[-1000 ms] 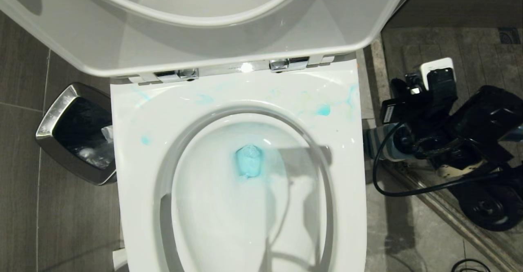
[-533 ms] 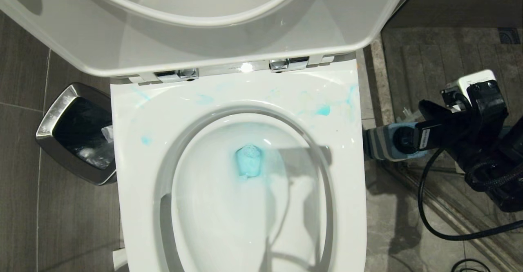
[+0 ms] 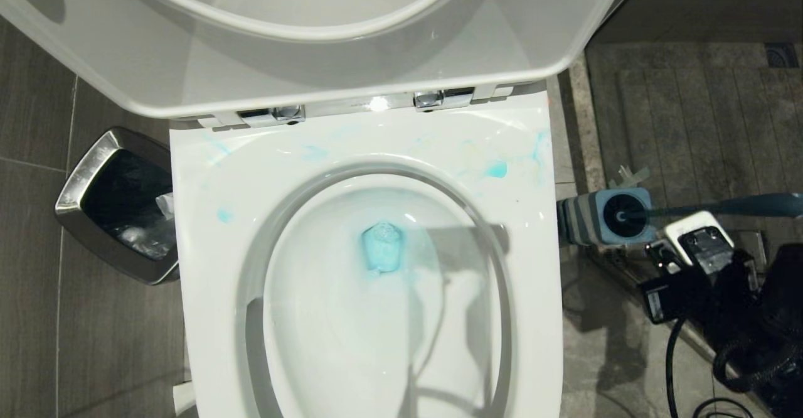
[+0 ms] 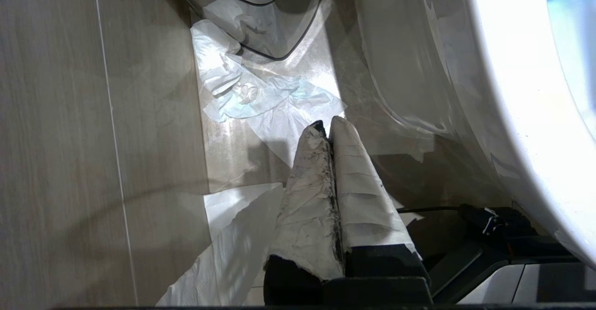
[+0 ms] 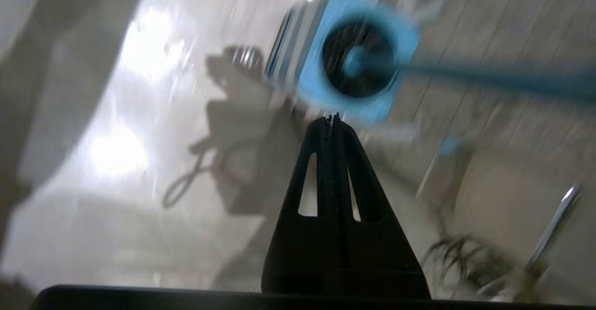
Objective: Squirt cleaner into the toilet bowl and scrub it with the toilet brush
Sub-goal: Scrub the toilet bowl
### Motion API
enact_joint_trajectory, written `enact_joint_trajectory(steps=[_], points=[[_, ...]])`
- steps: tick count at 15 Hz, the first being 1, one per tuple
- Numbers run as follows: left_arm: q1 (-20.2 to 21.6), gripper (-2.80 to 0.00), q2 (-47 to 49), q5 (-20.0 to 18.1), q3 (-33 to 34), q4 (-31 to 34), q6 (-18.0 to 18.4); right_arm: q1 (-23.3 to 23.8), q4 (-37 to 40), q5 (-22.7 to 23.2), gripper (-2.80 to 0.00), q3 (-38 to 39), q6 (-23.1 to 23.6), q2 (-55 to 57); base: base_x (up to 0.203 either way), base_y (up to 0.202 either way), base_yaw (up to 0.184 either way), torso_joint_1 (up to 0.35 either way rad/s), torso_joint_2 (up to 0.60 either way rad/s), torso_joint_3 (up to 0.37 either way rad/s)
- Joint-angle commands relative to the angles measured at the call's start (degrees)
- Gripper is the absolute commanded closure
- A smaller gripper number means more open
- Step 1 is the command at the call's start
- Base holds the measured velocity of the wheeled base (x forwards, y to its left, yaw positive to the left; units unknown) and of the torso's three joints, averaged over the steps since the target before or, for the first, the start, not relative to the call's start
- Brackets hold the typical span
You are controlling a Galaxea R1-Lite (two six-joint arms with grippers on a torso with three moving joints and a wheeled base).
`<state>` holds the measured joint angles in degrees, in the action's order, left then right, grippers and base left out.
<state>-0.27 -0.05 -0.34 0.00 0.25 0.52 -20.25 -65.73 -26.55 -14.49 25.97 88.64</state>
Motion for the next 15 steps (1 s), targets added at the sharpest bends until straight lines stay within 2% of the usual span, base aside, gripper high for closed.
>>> enact_joint_trajectory(steps=[1, 3, 5, 8, 11, 15], points=[[0.0, 0.0, 0.05, -0.01, 0.0, 0.01, 0.0, -0.05, -9.93, 0.68, 0.0, 7.69, -0.93, 3.41, 0.0, 0.0, 0.0, 0.0, 0.0, 0.0], [0.0, 0.0, 0.05, -0.01, 0.0, 0.01, 0.0, -0.02, -19.04, 4.07, 0.0, 12.29, -4.53, 5.9, 0.0, 0.0, 0.0, 0.0, 0.0, 0.0], [0.0, 0.0, 0.05, -0.01, 0.0, 0.01, 0.0, 1.13, -20.92, 4.98, 0.0, 14.37, -8.33, 6.38, 0.0, 0.0, 0.0, 0.0, 0.0, 0.0], [0.0, 0.0, 0.05, -0.01, 0.0, 0.01, 0.0, 4.81, -21.93, 4.23, 0.0, 14.38, -9.34, 7.6, 0.0, 0.0, 0.0, 0.0, 0.0, 0.0], [0.0, 0.0, 0.05, -0.01, 0.0, 0.01, 0.0, 8.59, -21.93, -4.04, 0.0, 13.98, -9.15, 9.74, 0.0, 0.0, 0.0, 0.0, 0.0, 0.0], [0.0, 0.0, 0.05, -0.01, 0.0, 0.01, 0.0, 9.12, -21.93, -11.72, 0.0, 9.94, -7.88, 11.96, 0.0, 0.0, 0.0, 0.0, 0.0, 0.0]])
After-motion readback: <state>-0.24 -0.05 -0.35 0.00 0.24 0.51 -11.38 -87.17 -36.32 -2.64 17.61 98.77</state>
